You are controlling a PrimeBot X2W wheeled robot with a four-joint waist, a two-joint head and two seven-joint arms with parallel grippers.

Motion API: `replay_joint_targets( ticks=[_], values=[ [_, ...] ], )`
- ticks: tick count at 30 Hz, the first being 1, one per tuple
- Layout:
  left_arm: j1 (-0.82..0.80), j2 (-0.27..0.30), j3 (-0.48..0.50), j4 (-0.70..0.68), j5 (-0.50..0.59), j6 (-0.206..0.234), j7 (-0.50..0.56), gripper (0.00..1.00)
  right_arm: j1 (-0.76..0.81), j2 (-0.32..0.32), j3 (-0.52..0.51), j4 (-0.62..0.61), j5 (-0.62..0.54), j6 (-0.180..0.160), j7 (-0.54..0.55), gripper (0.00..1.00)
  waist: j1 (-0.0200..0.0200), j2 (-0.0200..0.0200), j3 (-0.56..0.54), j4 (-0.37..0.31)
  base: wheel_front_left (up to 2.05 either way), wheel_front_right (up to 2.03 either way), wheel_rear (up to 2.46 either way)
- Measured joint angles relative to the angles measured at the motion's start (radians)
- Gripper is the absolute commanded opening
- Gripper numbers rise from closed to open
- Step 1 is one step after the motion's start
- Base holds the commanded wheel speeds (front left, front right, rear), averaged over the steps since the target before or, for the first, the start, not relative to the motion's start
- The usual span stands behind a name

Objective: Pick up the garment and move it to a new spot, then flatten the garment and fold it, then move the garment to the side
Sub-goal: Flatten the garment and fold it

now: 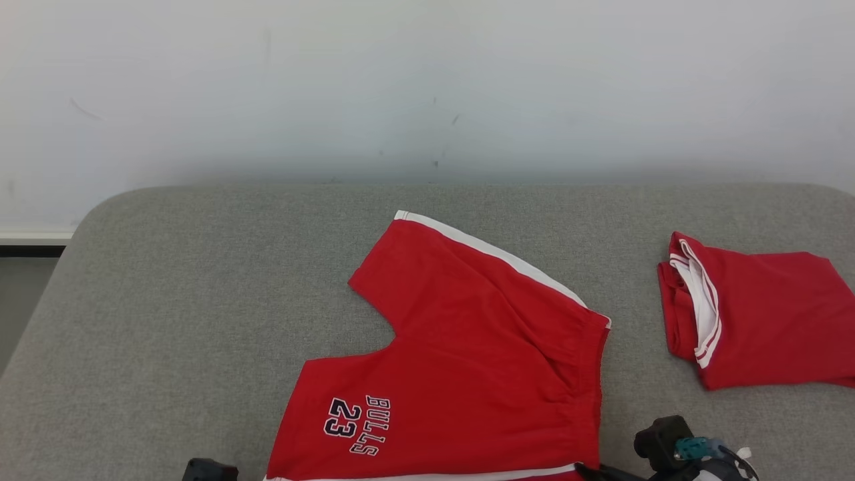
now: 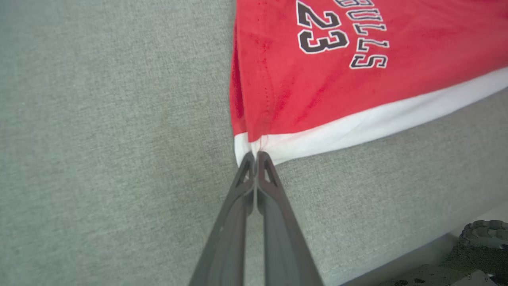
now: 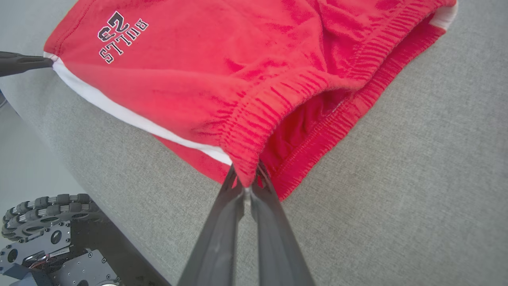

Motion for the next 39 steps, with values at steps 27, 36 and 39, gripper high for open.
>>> replay_joint_targets(
  ticks=[27, 36, 39],
  values=[
    [-0.198, 0.167, 0.017, -0.224, -0.020, 0.000, -0.002, 0.00, -0.079, -0.074, -0.040, -0.245, 0.244, 0.000, 0.068, 0.00, 0.0000, 0.0001, 0.059, -0.093, 0.00, 0.00, 0.00],
    [-0.406, 0.264, -0.026, -0.246, -0.071, 0.000, 0.040, 0.00, -0.251, -0.008, -0.062, -0.209, 0.323, 0.000, 0.149, 0.00, 0.0001, 0.0000, 0.145, -0.130, 0.00, 0.00, 0.00],
    [-0.476, 0.282, -0.049, -0.247, -0.084, 0.000, 0.053, 0.00, -0.303, 0.015, -0.066, -0.179, 0.333, 0.000, 0.173, 0.00, 0.0002, 0.0001, 0.184, -0.146, 0.00, 0.00, 0.00]
  ],
)
